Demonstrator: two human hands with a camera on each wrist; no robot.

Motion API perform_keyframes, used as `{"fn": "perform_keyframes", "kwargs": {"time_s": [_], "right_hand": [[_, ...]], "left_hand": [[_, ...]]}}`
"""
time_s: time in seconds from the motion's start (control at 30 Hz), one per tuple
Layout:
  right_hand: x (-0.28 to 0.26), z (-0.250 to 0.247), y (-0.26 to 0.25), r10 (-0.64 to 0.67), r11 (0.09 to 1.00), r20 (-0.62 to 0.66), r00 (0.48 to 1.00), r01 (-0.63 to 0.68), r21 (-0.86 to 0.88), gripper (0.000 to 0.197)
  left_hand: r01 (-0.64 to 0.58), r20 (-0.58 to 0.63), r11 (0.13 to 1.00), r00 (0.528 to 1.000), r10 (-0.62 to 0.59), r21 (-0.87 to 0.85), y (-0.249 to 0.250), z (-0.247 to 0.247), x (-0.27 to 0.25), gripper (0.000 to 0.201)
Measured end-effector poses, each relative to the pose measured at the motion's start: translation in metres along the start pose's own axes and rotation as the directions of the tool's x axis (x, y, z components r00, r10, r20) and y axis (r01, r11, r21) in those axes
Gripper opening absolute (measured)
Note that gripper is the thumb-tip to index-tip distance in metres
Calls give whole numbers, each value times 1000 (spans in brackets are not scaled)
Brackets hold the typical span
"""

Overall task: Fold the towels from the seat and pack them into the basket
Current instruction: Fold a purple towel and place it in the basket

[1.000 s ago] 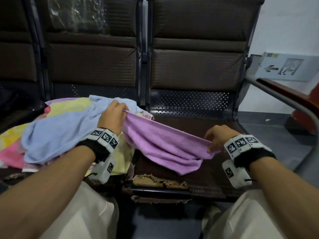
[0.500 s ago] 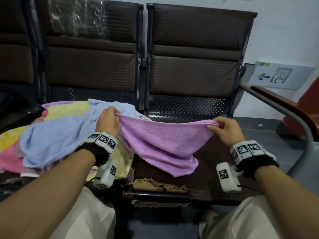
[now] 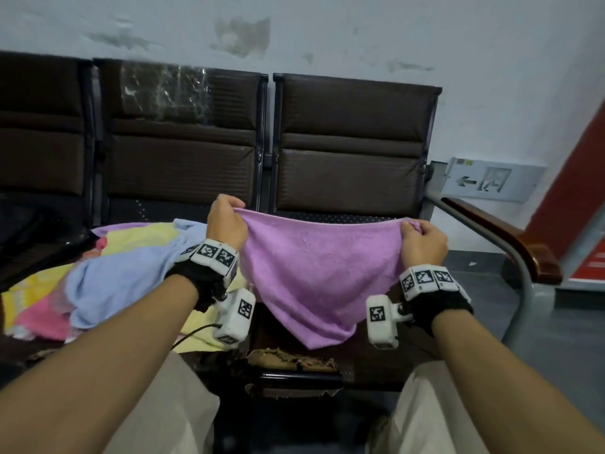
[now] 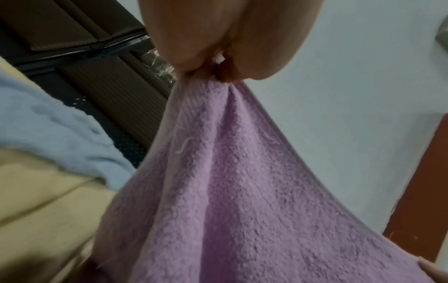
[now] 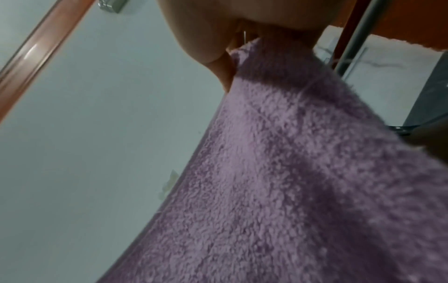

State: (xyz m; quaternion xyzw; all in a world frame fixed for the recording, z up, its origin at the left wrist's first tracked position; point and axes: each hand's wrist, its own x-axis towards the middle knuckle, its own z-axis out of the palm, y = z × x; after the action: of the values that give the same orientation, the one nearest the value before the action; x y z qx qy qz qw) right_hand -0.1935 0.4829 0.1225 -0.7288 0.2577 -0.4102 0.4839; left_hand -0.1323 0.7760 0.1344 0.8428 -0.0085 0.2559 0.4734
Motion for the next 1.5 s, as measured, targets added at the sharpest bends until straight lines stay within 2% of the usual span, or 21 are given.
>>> {"fn": "perform_keyframes", "kwargs": {"time_s": [0.1,0.23,0.33,0.5,0.57,0.67,0.8,0.97,1.03,1.1,1.13,1.2,1.23,1.27,1.3,1.33,1.37,1.4,1.43,1.47,1.5], "right_hand": [[12,-10,-30,-20,1000,-35,999,21,22,19],[36,-14,-70,-111,988,-83,990,118,95,16],[45,-11,-66,-121,990,-87,989,126,64,18],[50,4,-11,-63,997,-5,998,63,-40,30],[55,11,7,-37,998,31,999,39,-48,30],[59,24,30,27,998,78,997,-22,-57,11],[56,39,67,168,986,162,972,-164,-35,19],[39,60,81,216,963,417,883,-262,56,18],[30,65,73,206,949,527,825,-299,96,16],[19,68,64,202,936,657,726,-340,88,10],[14,69,61,187,923,734,652,-372,95,9],[6,69,55,115,897,863,491,-424,122,22],[4,70,54,76,913,897,437,-392,114,29],[1,72,54,47,952,911,410,-293,83,31],[-1,73,54,19,993,912,411,-113,30,28],[-4,75,55,-8,992,906,423,117,-46,24],[-6,76,56,-37,932,908,417,343,-120,19],[-9,77,56,-70,838,919,388,522,-157,17],[-12,78,55,-111,766,929,352,626,-146,14],[-16,79,52,-167,750,931,326,655,-95,11],[-19,81,48,-230,770,920,319,637,-29,9]], "left_hand": [[-67,-58,997,996,64,-43,29,-17,11,33],[-161,-177,980,974,139,-118,66,-32,31,37],[-203,-181,977,965,188,-71,59,-29,38,35],[-239,42,965,971,236,108,-4,0,30,29],[-214,103,966,974,200,145,-22,12,32,29],[-173,225,960,966,123,219,-44,29,39,27],[-110,377,962,926,8,251,-66,51,33,18],[14,436,983,895,-95,184,-80,80,18,13],[84,449,991,885,-123,106,-81,87,14,12],[166,453,986,882,-132,-34,-79,92,12,12],[187,452,978,883,-126,-94,-78,93,11,13],[171,463,972,883,-78,-162,-76,93,7,13],[165,478,969,876,-59,-183,-75,93,4,12],[171,495,965,867,-50,-201,-75,95,1,10],[179,509,960,860,-45,-217,-74,96,-1,8],[186,515,956,856,-44,-226,-74,98,-3,8],[188,516,955,856,-45,-229,-74,99,-4,9],[188,517,955,855,-45,-228,-73,99,-4,12],[197,520,953,852,-50,-230,-73,99,-4,15],[216,524,946,850,-61,-240,-73,99,-4,18],[239,528,937,846,-73,-254,-71,98,-4,19]]}}
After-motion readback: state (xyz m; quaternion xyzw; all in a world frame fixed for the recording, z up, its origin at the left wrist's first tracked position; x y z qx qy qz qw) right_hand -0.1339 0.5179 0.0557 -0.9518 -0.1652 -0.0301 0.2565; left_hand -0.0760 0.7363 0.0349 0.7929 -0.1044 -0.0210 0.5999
